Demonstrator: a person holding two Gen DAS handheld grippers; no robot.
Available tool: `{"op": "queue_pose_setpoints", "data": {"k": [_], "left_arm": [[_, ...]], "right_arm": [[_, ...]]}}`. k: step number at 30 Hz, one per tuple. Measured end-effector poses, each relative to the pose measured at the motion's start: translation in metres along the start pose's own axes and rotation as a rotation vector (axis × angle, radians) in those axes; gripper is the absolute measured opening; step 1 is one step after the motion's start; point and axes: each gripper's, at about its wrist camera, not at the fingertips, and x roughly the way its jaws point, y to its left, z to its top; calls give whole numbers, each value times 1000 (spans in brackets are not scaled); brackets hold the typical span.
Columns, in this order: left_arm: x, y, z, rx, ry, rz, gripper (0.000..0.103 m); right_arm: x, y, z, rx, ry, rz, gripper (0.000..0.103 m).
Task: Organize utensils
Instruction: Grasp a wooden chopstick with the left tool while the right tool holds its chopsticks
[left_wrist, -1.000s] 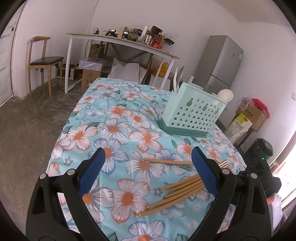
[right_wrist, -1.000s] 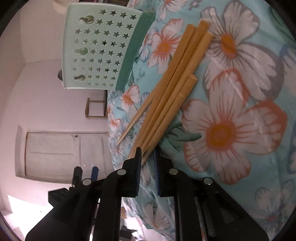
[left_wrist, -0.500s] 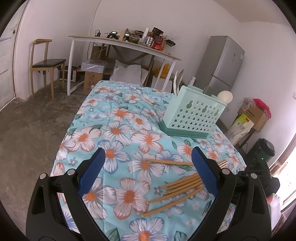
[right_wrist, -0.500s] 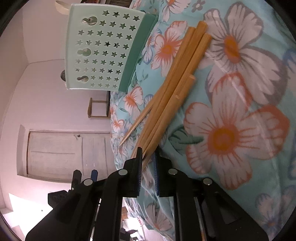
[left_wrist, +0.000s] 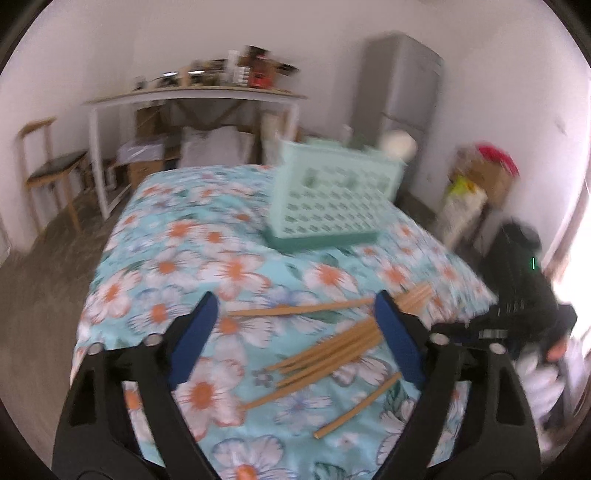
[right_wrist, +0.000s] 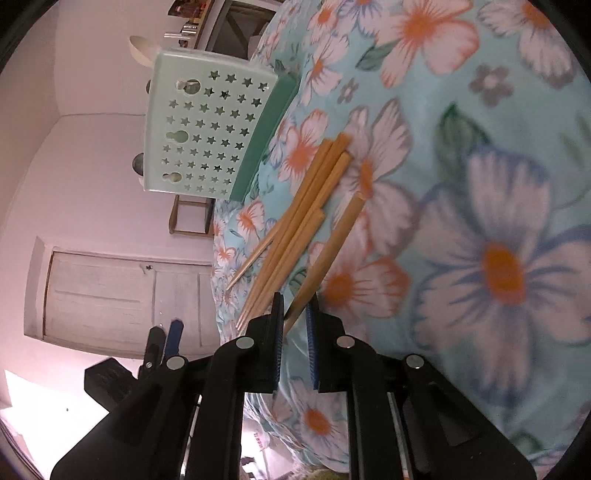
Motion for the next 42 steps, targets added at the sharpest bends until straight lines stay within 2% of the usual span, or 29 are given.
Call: {"op": "queue_pose_setpoints", "data": {"k": [2,6,7,11,14,20,28,31,35,42], "left_arm": [[15,-19,-2,94,48,-40,63],[42,-53,-5,271,117,-99,45],[49,-64,-6,337,136,-125,39],[69,-90,-8,485,213,-220,19],[76,-108,-10,622,238,-251,16],[90,-128,-15,798,280,-258,16],[109,-136,-19,894,332,-247,16],[116,-138,-18,900,346,-248,16],[124,-140,-16,894,352,-227,7],[122,-138,-4,854,334,-241,6]], "right_arm": [[-3,-1,1,-12,2,-6,12],[-12,-3,2,-37,4,-19,13],[-14,-5,2,-41,6,-20,13],[-26,-11,2,-55,8,-20,13],[-44,-21,5,-64,9,-18,13],[-55,-30,6,-68,15,-4,13],[-77,-40,4,-90,8,1,14],[-78,-41,1,-93,5,5,14],[-77,-40,0,-98,2,9,14],[-71,-37,0,-94,-5,10,14]]}}
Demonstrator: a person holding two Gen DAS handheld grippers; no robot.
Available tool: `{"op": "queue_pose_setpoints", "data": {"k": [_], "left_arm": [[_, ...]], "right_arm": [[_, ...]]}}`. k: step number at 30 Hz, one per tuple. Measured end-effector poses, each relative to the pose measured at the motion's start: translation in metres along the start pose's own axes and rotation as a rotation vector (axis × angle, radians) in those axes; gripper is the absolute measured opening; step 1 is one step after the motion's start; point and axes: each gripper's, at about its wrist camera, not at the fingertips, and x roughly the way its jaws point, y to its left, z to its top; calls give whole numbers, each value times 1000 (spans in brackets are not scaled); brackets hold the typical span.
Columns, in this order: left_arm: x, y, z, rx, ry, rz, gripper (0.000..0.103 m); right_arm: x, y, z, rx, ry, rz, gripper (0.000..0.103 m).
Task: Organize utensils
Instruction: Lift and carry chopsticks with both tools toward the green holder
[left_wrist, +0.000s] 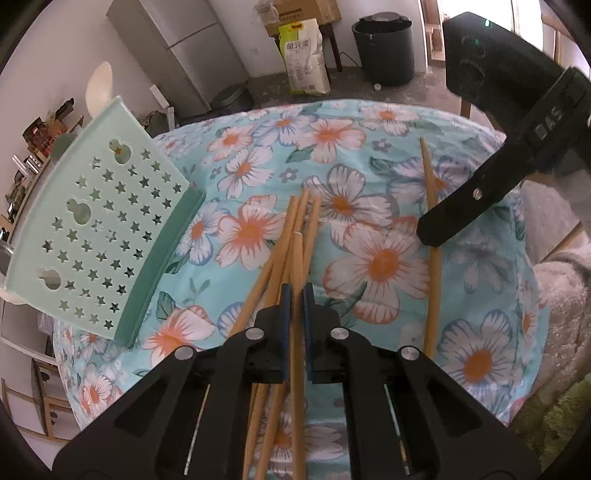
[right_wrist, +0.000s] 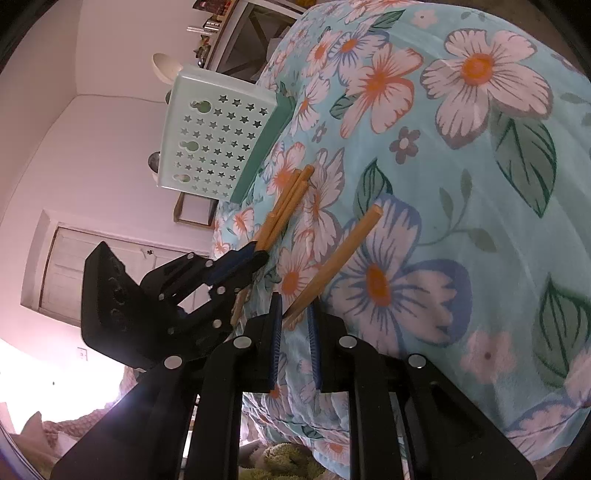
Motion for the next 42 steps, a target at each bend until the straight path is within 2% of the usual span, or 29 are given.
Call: {"op": "queue_pose_setpoints", "data": {"k": [6,15,22,30,42], "left_arm": [[-23,11,3,-73,-50,17,6],[-78,58,-1,-361,-201,57,6],[-122,84,-8,-529,-329,69,6],[-155,98,-12,-628,-438,91,6],[-190,110,-23,-719,-540,92,6]], "right_arm": [[-1,1,0,-1,-16,0,14],[-4,14,8,-24,-75,18,11],[-9,55,19,-163,-150,13,9],[-5,105,26,-314,-203,-3,7],[-21,138,23,-421,-252,26,7]]}}
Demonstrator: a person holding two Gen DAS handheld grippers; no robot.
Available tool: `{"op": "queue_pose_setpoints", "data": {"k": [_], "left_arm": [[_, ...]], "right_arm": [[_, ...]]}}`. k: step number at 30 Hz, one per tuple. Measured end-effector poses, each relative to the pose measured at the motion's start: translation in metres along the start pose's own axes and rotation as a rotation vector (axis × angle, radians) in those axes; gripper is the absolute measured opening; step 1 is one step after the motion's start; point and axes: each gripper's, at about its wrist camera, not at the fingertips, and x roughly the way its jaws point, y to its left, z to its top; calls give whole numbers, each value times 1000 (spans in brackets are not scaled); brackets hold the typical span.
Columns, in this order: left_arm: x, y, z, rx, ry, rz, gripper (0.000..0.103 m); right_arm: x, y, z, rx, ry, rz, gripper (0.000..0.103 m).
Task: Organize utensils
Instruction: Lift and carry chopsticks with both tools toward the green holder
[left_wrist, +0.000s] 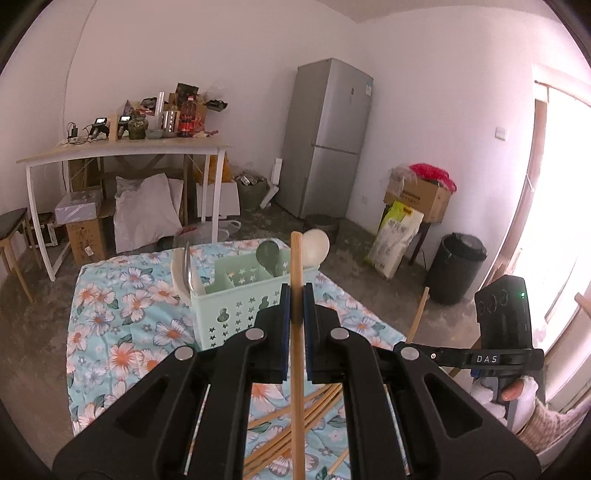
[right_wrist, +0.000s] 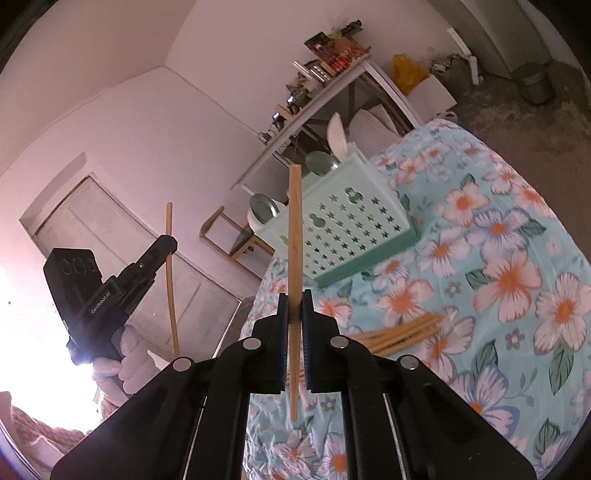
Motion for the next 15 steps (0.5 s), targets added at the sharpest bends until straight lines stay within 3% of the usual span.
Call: {"op": "queue_pose_setpoints", "data": {"k": [15], "left_arm": [[-20,0,24,-61,-148,19,6]], "right_arm": [[-9,28,19,-62,-69,45,7]]}}
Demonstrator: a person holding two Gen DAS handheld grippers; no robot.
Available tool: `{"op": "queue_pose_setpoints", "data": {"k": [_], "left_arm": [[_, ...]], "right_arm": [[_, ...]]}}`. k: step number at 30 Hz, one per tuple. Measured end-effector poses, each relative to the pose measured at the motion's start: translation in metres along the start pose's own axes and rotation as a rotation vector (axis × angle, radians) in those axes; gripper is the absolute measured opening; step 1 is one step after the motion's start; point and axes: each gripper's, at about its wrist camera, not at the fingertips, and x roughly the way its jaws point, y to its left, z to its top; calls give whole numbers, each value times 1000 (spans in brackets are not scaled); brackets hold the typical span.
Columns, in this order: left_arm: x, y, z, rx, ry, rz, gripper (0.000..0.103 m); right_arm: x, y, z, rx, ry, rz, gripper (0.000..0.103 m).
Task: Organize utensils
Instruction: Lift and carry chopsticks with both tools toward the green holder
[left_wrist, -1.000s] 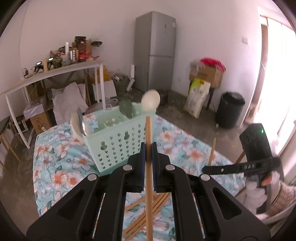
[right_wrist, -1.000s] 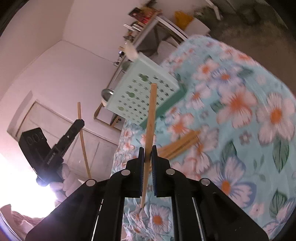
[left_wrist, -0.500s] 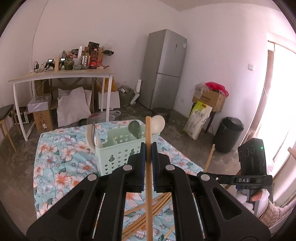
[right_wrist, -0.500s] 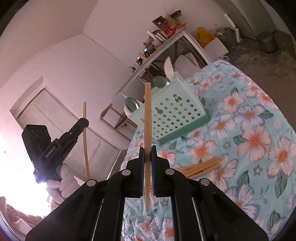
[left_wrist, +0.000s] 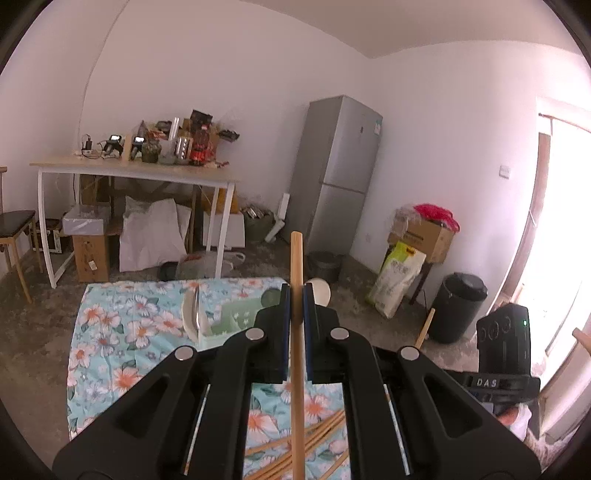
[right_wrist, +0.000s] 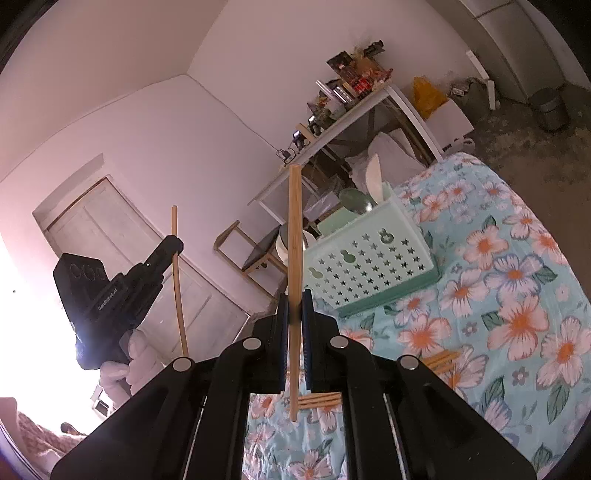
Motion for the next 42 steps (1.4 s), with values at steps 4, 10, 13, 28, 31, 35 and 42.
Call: {"op": "queue_pose_setpoints", "data": {"k": [4,10,13,28,31,35,42], "left_arm": [[0,-1,10,-14,-45,9,6],[6,-3,29,-34,-121,28,6],[11,-2,44,-54,-164,31,5],[83,12,102,-191,-331,53,5],[109,17,100,-224,-323,68,5],[142,21,93,-213,-313,127,5],[183,35,75,-207,-257,210,6]], "right_arm": [[1,1,5,-10,-11,16,7],[2,-1,14,-11,-31,31,7],[4,-4,18,-9,-37,34,7],[14,-26,33,26,-48,41,7],[16,-32,36,36,-45,37,7],[18,-40,38,47,-43,28,7],[19,-58,38,82,-43,19,7]]}}
